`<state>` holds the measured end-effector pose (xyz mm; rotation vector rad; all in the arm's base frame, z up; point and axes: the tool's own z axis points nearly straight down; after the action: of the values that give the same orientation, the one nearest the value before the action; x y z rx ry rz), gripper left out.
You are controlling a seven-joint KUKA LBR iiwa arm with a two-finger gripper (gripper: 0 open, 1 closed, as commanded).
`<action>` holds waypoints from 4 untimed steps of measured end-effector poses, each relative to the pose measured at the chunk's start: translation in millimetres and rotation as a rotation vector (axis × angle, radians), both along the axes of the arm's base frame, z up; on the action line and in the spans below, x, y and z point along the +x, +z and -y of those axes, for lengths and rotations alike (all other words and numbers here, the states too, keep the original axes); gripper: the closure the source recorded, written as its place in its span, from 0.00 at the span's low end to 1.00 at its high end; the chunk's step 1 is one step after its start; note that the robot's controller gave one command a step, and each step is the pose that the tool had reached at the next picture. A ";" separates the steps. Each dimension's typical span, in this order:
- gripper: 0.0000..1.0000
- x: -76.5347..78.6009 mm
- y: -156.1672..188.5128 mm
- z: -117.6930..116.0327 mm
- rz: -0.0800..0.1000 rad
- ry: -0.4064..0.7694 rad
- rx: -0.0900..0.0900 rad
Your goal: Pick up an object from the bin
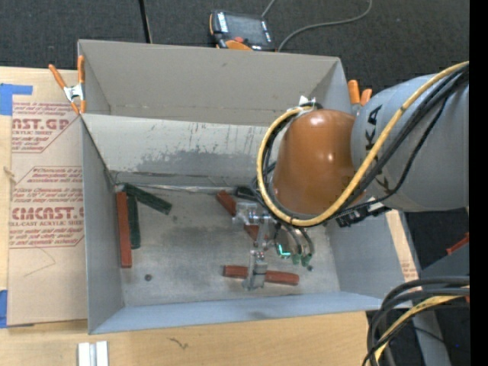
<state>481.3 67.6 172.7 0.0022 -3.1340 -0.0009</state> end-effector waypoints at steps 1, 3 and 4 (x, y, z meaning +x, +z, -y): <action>0.00 22.7 -106.4 32.9 0.002 0.178 0.000; 1.00 -2.2 -103.6 116.0 0.004 0.257 -0.002; 1.00 8.9 3.2 100.8 0.014 0.467 0.000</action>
Offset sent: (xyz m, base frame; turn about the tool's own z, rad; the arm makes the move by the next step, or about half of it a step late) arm 0.0241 -0.0321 -0.1027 -0.1786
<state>490.2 -33.2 176.0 0.7301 -3.0622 0.0017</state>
